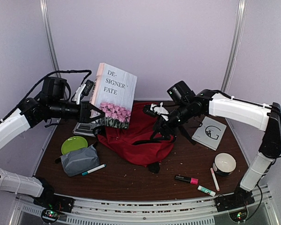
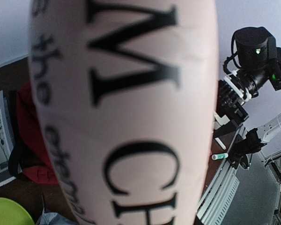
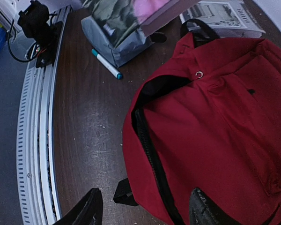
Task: Pack the student bag
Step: Open the largest pocket of the student bag, then place the book in the largest pocket of the bag.
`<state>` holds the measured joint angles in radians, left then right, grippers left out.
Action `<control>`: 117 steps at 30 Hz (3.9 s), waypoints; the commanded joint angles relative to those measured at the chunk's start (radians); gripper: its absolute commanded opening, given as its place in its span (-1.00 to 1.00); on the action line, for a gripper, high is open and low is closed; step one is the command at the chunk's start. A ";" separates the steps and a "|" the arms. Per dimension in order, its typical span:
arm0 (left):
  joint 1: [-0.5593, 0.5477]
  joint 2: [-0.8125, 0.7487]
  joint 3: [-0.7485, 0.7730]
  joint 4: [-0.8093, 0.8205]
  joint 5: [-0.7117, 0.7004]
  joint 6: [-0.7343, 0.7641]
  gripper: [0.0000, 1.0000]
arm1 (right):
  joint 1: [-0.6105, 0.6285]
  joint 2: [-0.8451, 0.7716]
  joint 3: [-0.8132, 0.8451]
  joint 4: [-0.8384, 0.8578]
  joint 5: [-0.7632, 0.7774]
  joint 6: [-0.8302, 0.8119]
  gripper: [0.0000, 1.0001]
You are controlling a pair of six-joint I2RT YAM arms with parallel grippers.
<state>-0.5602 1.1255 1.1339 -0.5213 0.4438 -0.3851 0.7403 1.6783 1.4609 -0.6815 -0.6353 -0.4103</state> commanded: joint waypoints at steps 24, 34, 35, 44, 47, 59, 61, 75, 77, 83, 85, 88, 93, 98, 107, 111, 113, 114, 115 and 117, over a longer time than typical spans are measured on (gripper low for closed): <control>0.092 -0.133 -0.131 -0.195 0.013 0.025 -0.43 | 0.093 0.264 0.223 -0.135 0.217 -0.120 0.22; 0.094 -0.139 -0.143 -0.203 0.012 0.023 -0.43 | 0.104 0.317 0.278 -0.146 0.285 -0.075 -0.18; 0.094 -0.141 -0.145 -0.205 0.012 0.024 -0.43 | 0.104 0.315 0.288 -0.145 0.282 -0.067 -0.25; 0.095 -0.157 -0.174 -0.196 0.068 0.022 -0.44 | 0.082 0.270 0.419 -0.170 0.247 -0.005 -0.96; 0.094 -0.163 -0.192 -0.181 0.124 0.016 -0.44 | 0.079 0.260 0.505 -0.170 0.318 0.019 -1.00; 0.029 -0.218 -0.283 -0.119 0.517 0.010 -0.45 | 0.076 0.266 0.761 -0.092 0.579 0.036 -1.00; -0.004 -0.190 -0.282 -0.111 0.524 0.012 -0.46 | 0.076 0.272 0.781 -0.097 0.570 0.043 -1.00; -0.201 0.185 -0.188 0.194 0.515 -0.150 -0.46 | 0.075 0.306 0.872 -0.119 0.510 0.084 -1.00; -0.202 0.240 -0.188 0.272 0.519 -0.201 -0.46 | 0.075 0.306 0.868 -0.120 0.503 0.087 -1.00; -0.201 0.391 -0.202 0.512 0.477 -0.409 -0.45 | 0.074 0.291 0.846 -0.126 0.480 0.093 -1.00; -0.195 0.419 -0.228 0.639 0.472 -0.503 -0.43 | 0.073 0.259 0.795 -0.109 0.461 0.086 -1.00; -0.166 0.434 -0.288 0.790 0.437 -0.625 -0.43 | 0.074 0.190 0.675 -0.058 0.439 0.080 -1.00; -0.098 0.443 -0.411 1.088 0.467 -0.842 -0.43 | 0.073 0.100 0.482 -0.006 0.433 0.059 -1.00; -0.067 0.445 -0.436 1.042 0.447 -0.848 -0.46 | 0.074 0.055 0.400 0.014 0.402 0.053 -1.00; -0.040 0.375 -0.499 1.064 0.461 -0.887 -0.49 | 0.072 0.020 0.384 0.026 0.490 0.048 -1.00; -0.035 0.269 -0.487 0.852 0.409 -0.762 -0.47 | 0.073 0.013 0.442 -0.003 0.496 0.051 -1.00; -0.034 0.269 -0.450 0.809 0.395 -0.740 -0.47 | 0.082 0.011 0.454 -0.015 0.470 0.068 -1.00; -0.033 0.286 -0.429 0.807 0.394 -0.737 -0.46 | 0.090 0.012 0.454 -0.018 0.451 0.073 -1.00; -0.034 0.319 -0.399 0.821 0.397 -0.740 -0.46 | 0.100 0.011 0.452 -0.024 0.430 0.079 -1.00; -0.033 0.374 -0.356 0.848 0.394 -0.753 -0.47 | 0.121 0.014 0.450 -0.032 0.399 0.082 -1.00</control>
<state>-0.6083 1.4277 0.6800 0.3019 0.8860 -1.1839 0.8268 1.7428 1.8755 -0.7177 -0.1753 -0.3511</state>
